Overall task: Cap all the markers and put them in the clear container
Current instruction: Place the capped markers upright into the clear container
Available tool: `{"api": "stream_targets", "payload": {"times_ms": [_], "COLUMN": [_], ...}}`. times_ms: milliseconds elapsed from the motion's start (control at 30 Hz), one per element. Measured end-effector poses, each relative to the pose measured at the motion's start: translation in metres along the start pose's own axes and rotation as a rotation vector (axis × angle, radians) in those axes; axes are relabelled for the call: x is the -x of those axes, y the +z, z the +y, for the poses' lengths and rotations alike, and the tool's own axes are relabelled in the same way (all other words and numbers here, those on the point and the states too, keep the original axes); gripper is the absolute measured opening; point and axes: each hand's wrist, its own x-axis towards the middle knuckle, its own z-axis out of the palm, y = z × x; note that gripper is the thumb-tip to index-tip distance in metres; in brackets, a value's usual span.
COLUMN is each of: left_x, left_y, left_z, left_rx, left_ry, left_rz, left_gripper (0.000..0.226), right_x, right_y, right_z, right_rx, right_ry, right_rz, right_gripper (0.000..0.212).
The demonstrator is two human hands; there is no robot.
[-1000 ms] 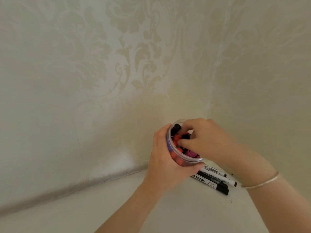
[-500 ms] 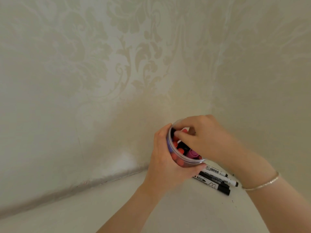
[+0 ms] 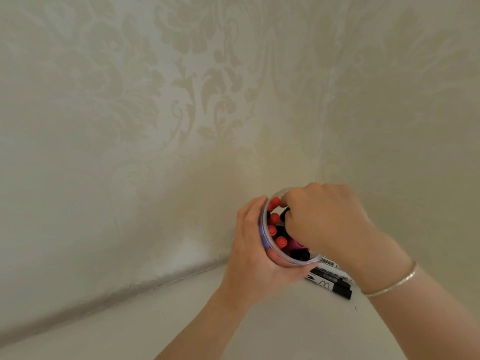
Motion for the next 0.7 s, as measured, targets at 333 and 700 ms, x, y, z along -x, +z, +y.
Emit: {"api": "stream_targets", "payload": {"times_ms": [333, 700], "left_x": [0.003, 0.007], "left_y": [0.003, 0.003], "left_z": [-0.009, -0.014], "left_rx": [0.009, -0.023], "left_ry": [0.036, 0.038], "left_rz": [-0.021, 0.021], "left_gripper": [0.107, 0.108], "right_x": [-0.002, 0.008], "right_y": [-0.007, 0.002], "right_z": [0.016, 0.001], "right_rx": [-0.228, -0.122], "right_ry": [0.039, -0.022], "right_rz": [-0.222, -0.057], "right_gripper": [0.032, 0.032]}}
